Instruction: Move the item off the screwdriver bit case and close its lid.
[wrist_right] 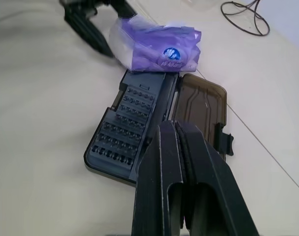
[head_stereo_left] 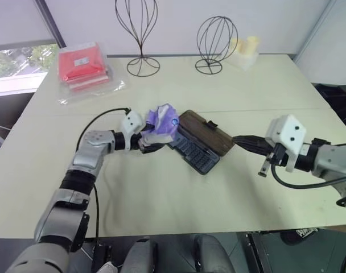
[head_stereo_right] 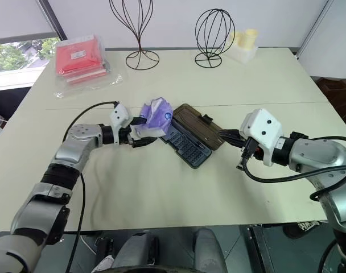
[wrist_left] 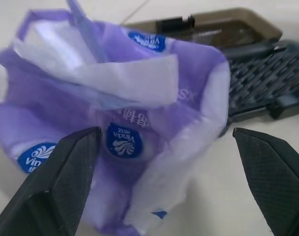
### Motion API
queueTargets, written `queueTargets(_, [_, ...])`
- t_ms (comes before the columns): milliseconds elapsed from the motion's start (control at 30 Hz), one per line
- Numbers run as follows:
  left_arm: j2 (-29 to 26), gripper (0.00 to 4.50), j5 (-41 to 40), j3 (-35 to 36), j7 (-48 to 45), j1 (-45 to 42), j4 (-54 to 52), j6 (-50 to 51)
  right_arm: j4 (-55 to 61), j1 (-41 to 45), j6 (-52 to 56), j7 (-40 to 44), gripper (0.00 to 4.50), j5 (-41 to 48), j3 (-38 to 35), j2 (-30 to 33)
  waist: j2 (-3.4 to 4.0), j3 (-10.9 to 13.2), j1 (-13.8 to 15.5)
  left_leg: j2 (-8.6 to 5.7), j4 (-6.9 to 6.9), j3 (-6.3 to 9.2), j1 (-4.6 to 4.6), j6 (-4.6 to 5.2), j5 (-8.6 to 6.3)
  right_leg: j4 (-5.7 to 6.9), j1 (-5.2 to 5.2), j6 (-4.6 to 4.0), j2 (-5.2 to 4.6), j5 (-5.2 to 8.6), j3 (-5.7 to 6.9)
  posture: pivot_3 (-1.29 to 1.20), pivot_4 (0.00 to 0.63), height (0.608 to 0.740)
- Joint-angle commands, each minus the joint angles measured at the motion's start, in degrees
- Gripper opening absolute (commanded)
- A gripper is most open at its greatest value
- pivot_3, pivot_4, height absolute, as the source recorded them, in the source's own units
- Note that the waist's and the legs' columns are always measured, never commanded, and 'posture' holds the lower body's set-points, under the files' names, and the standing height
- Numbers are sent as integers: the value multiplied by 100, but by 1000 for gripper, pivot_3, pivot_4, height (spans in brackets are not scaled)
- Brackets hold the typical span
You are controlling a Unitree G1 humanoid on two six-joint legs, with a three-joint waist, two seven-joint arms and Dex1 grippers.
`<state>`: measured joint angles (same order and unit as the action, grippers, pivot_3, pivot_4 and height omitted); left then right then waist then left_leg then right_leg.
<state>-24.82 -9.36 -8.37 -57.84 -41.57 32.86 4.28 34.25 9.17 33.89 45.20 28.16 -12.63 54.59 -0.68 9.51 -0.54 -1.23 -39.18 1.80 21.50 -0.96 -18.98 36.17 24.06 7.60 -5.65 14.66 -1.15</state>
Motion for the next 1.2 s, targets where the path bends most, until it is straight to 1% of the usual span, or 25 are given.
queueTargets(33, [96,3979,192,59,163,-252,335,-431,211,-11,-34,-79,0,-4,-214,-16,0,0,1,0,0,0,0,0,0,1,0,0,0,0,0,0,150,740])
queueTargets(67, [133,3664,196,89,184,-278,414,-484,219,-19,-35,-89,0,-4,-218,-14,0,0,1,0,0,0,0,0,0,0,0,0,0,0,0,0,150,740])
queueTargets(133, [176,2722,215,134,257,-292,506,-557,242,-42,-33,-108,0,2,-229,-16,0,0,2,0,-1,1,0,0,0,1,0,0,0,0,-1,0,150,740])
queueTargets(300, [216,133,202,208,461,-197,472,-476,223,-49,-77,-121,0,-7,-188,-17,0,0,5,0,-2,1,0,0,0,1,0,0,0,0,-1,0,150,740])
queueTargets(333, [216,58,181,241,529,-153,404,-410,214,-43,-85,-115,0,-6,-175,-18,0,0,5,0,-2,2,0,0,0,1,0,0,0,0,-1,0,150,740])
queueTargets(433, [199,58,159,338,811,-23,162,-221,185,-13,-100,-100,0,-8,-137,-20,0,0,0,0,-2,2,0,0,0,2,0,1,0,0,-1,0,150,740])
queueTargets(500, [226,58,154,541,1319,104,-57,-50,162,12,-114,-87,0,-5,-89,-37,0,0,-8,0,-2,4,0,0,0,2,0,1,0,0,-1,0,150,740])
queueTargets(567, [240,58,257,799,2101,247,-295,85,138,28,-141,-68,0,-17,-23,-53,0,0,-15,2,-1,5,-1,0,0,3,2,1,0,0,-1,0,150,740])
queueTargets(700, [267,58,369,1506,3756,656,-945,663,50,126,-196,-35,0,-40,142,-124,-1,1,-16,3,-1,6,-1,-1,0,6,7,1,0,0,-3,0,150,740])
queueTargets(800, [296,58,586,2047,4936,1205,-1694,1180,-77,229,-283,59,0,-86,301,-174,-2,1,-14,4,-1,5,-1,-11,6,7,8,1,-1,-1,-4,0,150,740])
queueTargets(867, [328,58,738,2322,5517,1636,-2254,1540,-192,337,-340,121,0,-104,412,-217,-1,0,-15,4,0,6,0,-26,14,8,10,1,-1,-1,-5,0,150,740])
queueTargets(967, [418,58,814,2503,5932,2100,-2872,1961,-352,494,-437,200,0,-165,566,-259,-2,1,23,4,0,5,0,-27,14,7,10,1,-2,-1,-6,0,150,740])
queueTargets(1067, [649,58,885,2776,6437,2594,-3512,2434,-533,689,-551,319,0,-231,759,-314,-6,-2,105,0,-1,3,1,-28,15,4,8,1,-7,-1,-7,0,150,740])
queueTargets(1200, [852,58,873,3064,6851,2815,-3827,2768,-687,842,-641,396,0,-313,875,-382,-7,-3,126,-2,0,3,1,-33,17,5,8,1,-12,-1,-6,0,150,740])
